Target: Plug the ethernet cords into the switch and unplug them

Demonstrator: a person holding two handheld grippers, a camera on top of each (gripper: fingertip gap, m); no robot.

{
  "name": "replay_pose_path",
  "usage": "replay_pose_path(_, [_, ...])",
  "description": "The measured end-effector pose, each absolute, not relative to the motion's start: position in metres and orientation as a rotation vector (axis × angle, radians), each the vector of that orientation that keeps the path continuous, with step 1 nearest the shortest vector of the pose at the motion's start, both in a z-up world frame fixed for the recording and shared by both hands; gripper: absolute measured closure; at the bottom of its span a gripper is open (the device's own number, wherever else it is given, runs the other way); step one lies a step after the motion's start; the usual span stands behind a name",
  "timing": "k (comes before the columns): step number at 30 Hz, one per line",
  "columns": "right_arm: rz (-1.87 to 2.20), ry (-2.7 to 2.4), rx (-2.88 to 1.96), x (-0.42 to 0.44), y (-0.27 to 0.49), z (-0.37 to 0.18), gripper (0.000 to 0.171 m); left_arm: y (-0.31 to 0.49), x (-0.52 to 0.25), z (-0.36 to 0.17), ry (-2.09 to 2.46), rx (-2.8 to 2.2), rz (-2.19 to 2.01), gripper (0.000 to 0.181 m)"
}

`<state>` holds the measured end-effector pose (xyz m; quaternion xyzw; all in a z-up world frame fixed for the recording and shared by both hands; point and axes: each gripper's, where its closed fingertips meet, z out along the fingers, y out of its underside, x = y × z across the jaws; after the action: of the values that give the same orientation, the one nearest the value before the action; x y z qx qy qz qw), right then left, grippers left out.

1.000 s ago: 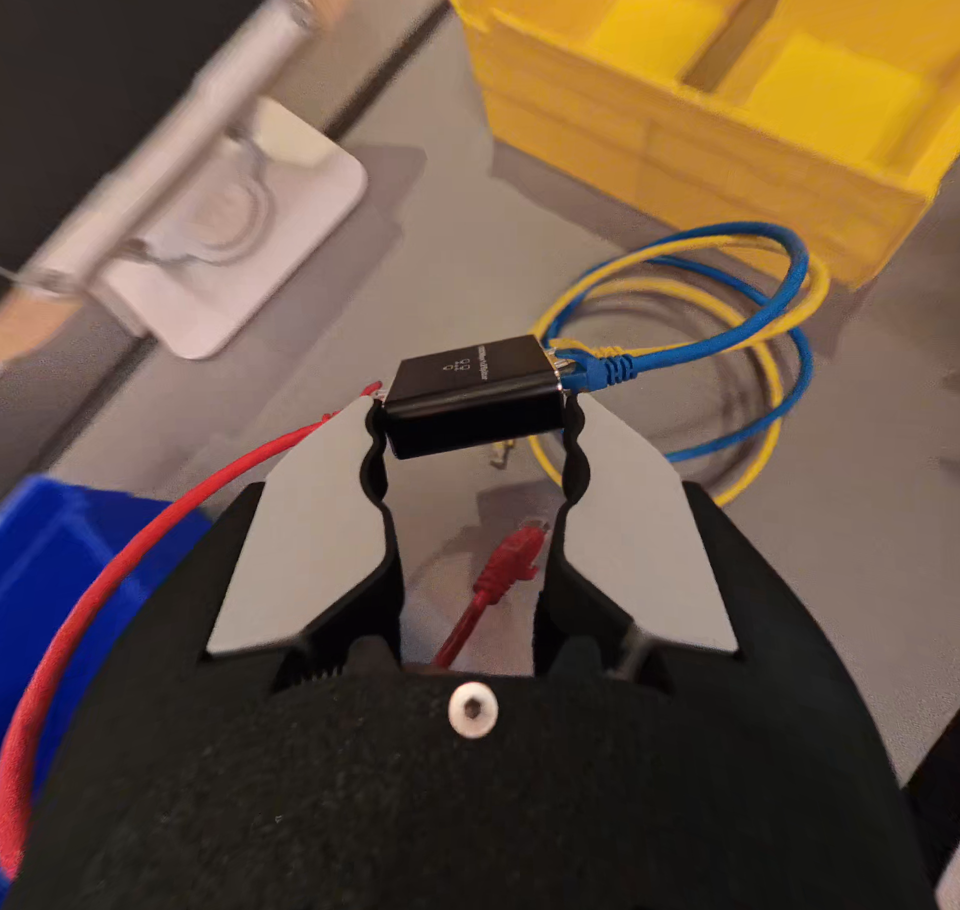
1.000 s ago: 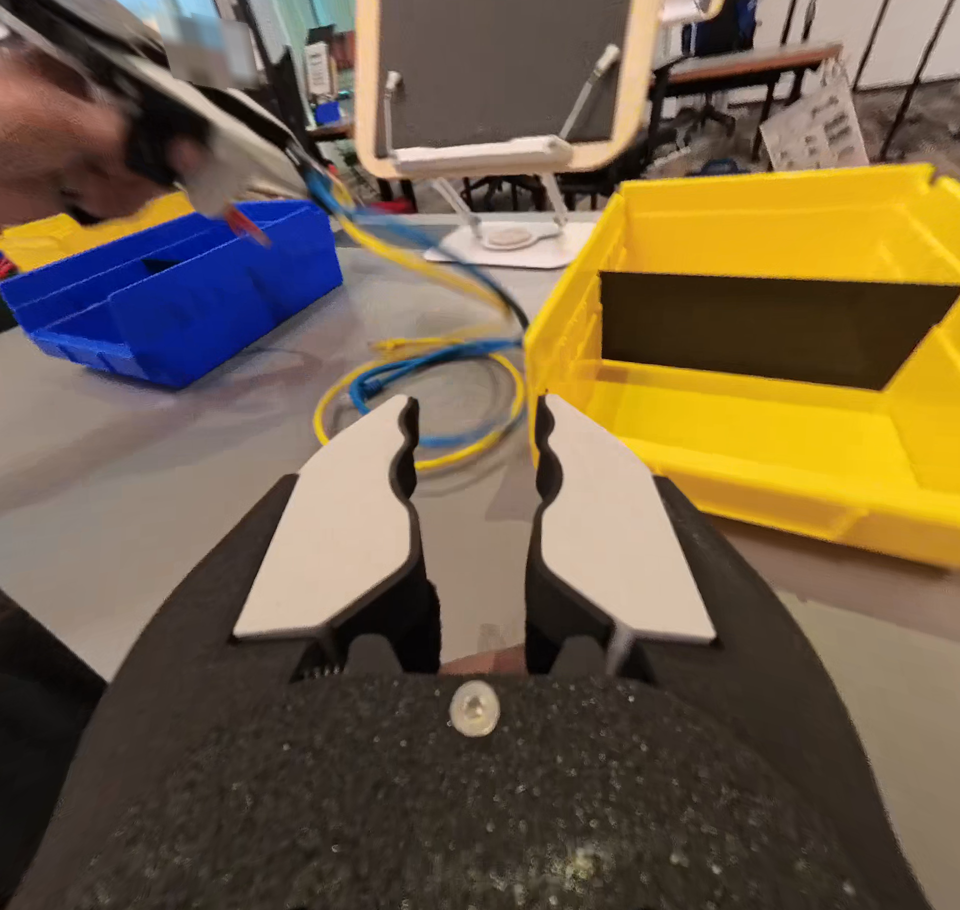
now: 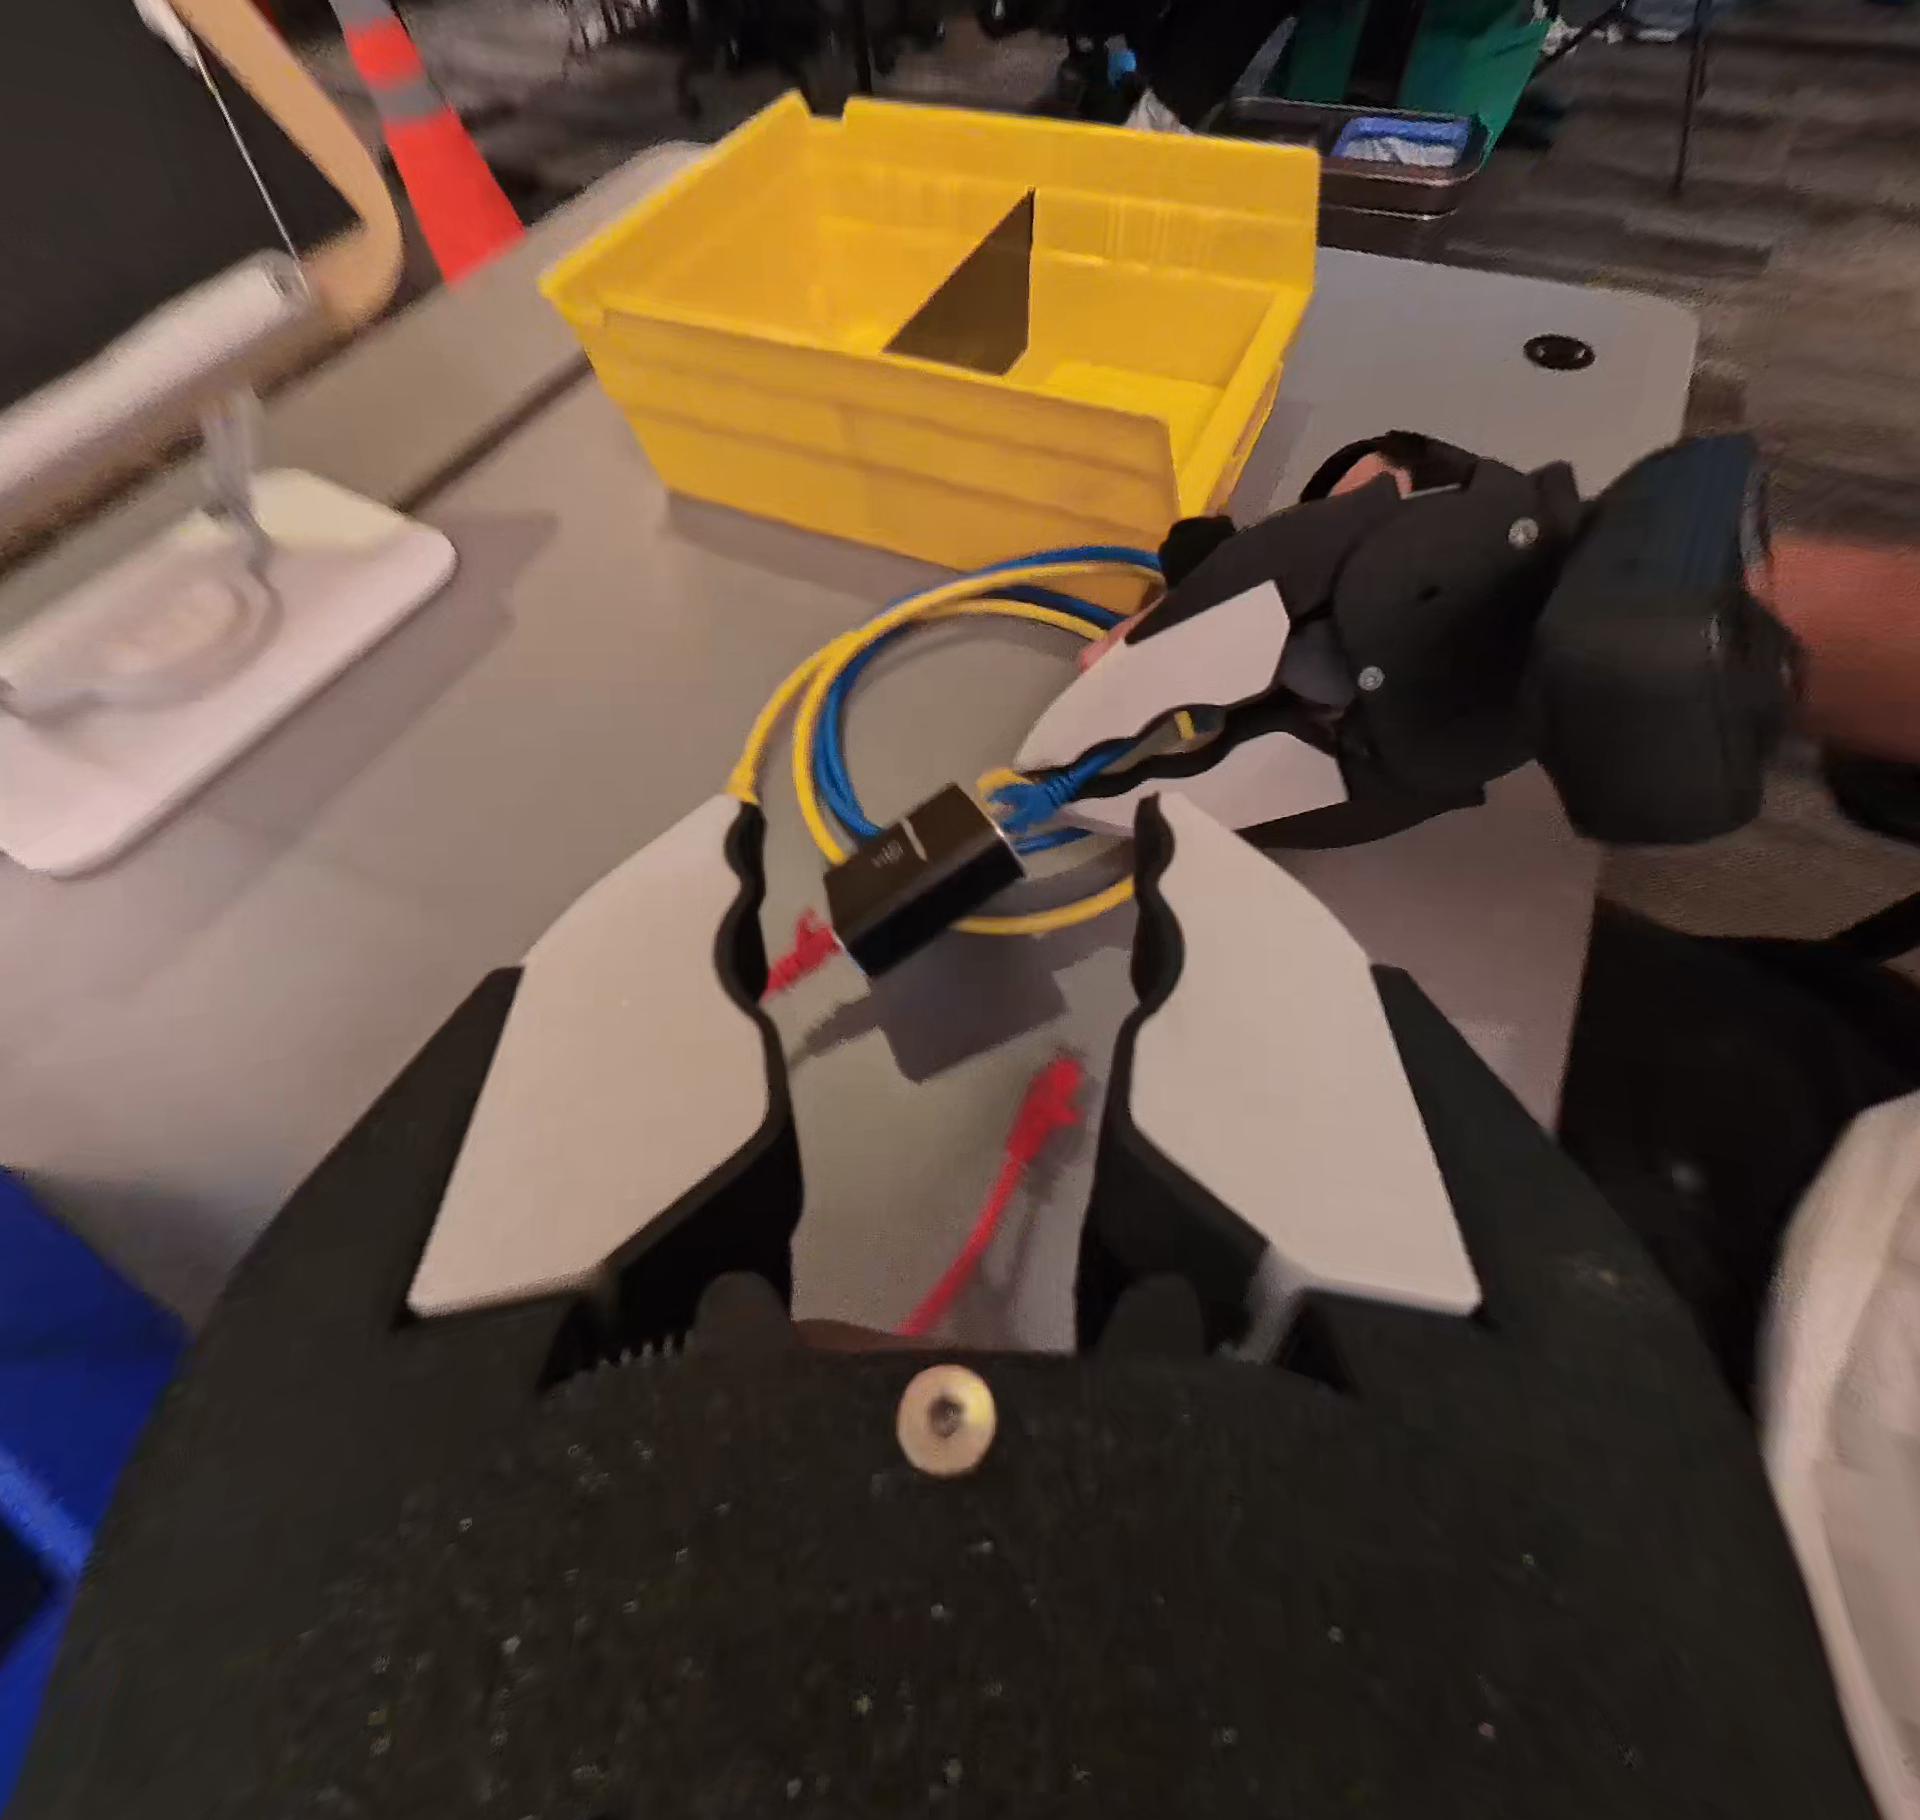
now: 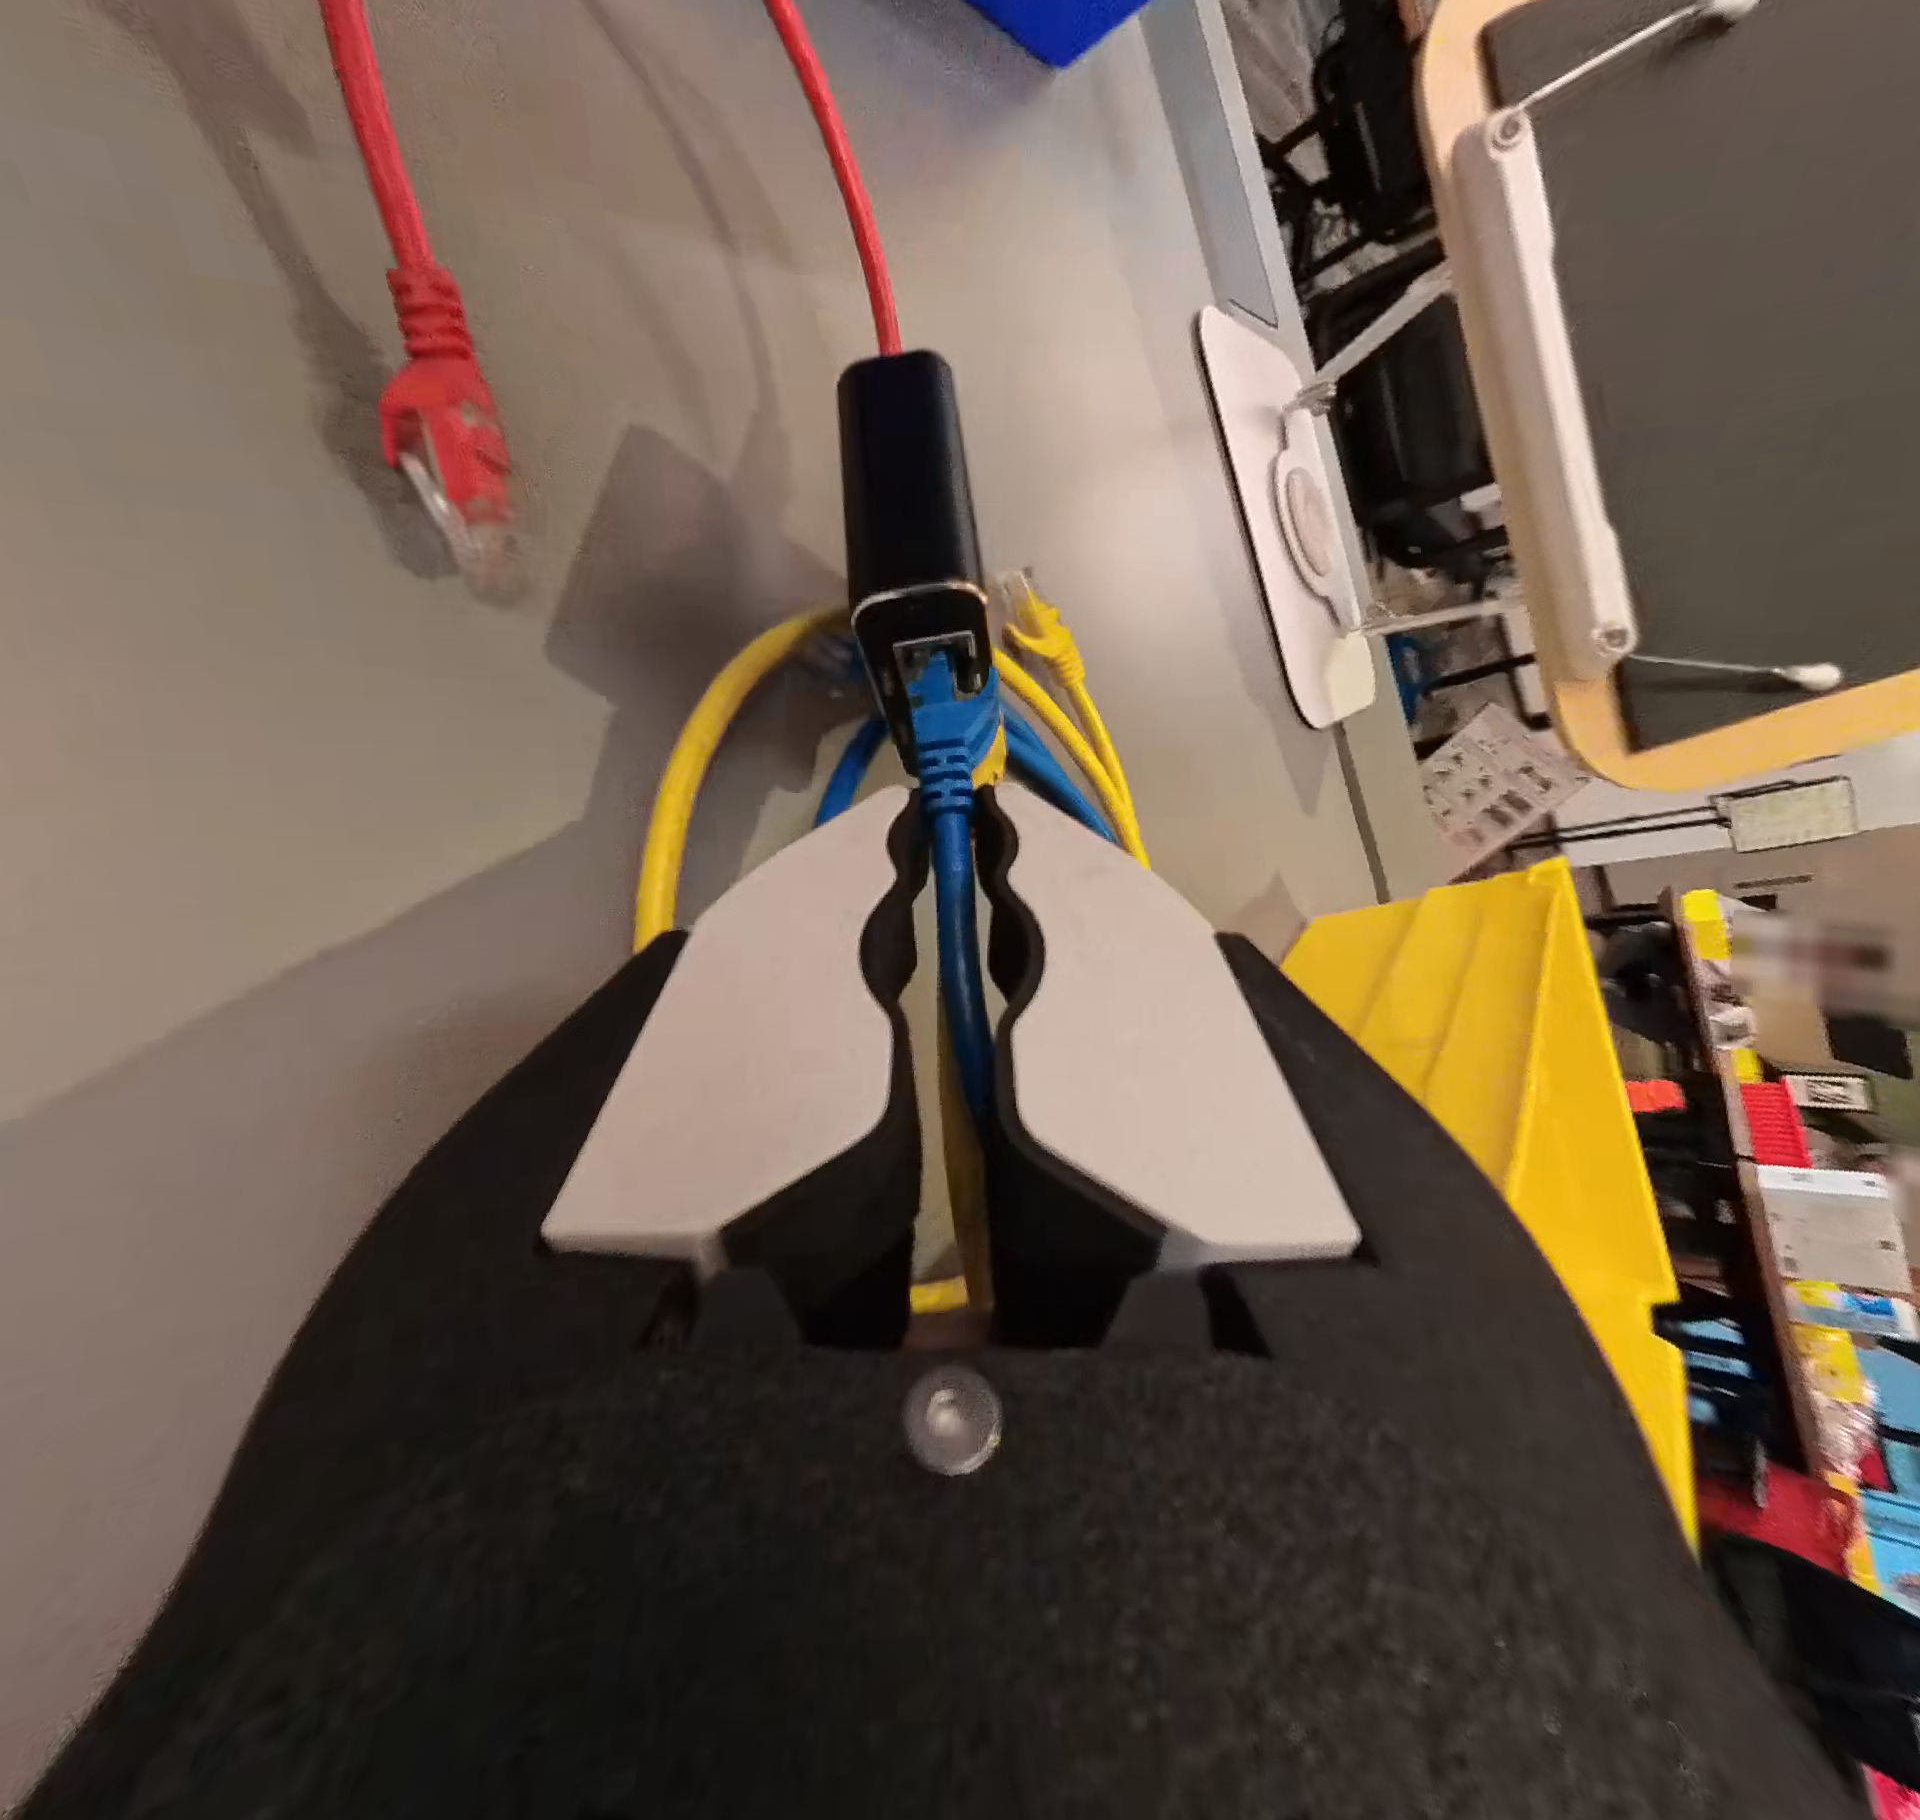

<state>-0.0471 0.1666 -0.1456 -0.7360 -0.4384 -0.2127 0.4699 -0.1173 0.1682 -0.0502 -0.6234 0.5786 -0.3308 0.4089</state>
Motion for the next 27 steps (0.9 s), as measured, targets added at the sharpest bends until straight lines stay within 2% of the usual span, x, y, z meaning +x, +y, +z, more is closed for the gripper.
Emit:
replay_pose_path(3, [-0.446, -1.115, -1.812, -0.059, 0.162, -0.145, 0.163, 0.169, -0.115, -0.051, 1.551, -1.415, -0.723, 0.123])
replay_pose_path(7, [-0.399, -1.123, -1.837, -0.067, 0.157, -0.144, 0.163, 0.166, -0.116, -0.112, 1.875, -1.424, -0.466, 0.121])
replay_pose_path(11, [-0.392, -1.133, -1.817, -0.071, 0.154, -0.139, 0.163, 0.172, -0.112, -0.143, 1.986, -1.279, -0.195, 0.123])
replay_pose_path(13, [-0.382, -1.128, -1.800, -0.074, 0.153, -0.134, 0.163, 0.176, -0.108, -0.148, 1.977, -1.187, -0.089, 0.134])
replay_pose_path(15, [-0.340, -1.140, -1.783, -0.081, 0.150, -0.132, 0.163, 0.178, -0.102, -0.146, 1.949, -1.054, 0.004, 0.153])
replay_pose_path(18, [-0.309, -1.130, -1.778, -0.080, 0.148, -0.131, 0.162, 0.176, -0.094, -0.144, 1.886, -0.891, 0.081, 0.155])
replay_pose_path(23, [0.117, -0.991, -1.778, -0.085, 0.137, -0.125, 0.158, 0.185, -0.085, -0.154, 1.782, -0.765, 0.156, 0.156])
replay_pose_path(27, [-0.077, -1.030, -1.714, -0.073, 0.140, -0.117, 0.140, 0.187, -0.075, -0.157, 1.731, -0.705, 0.110, 0.156])
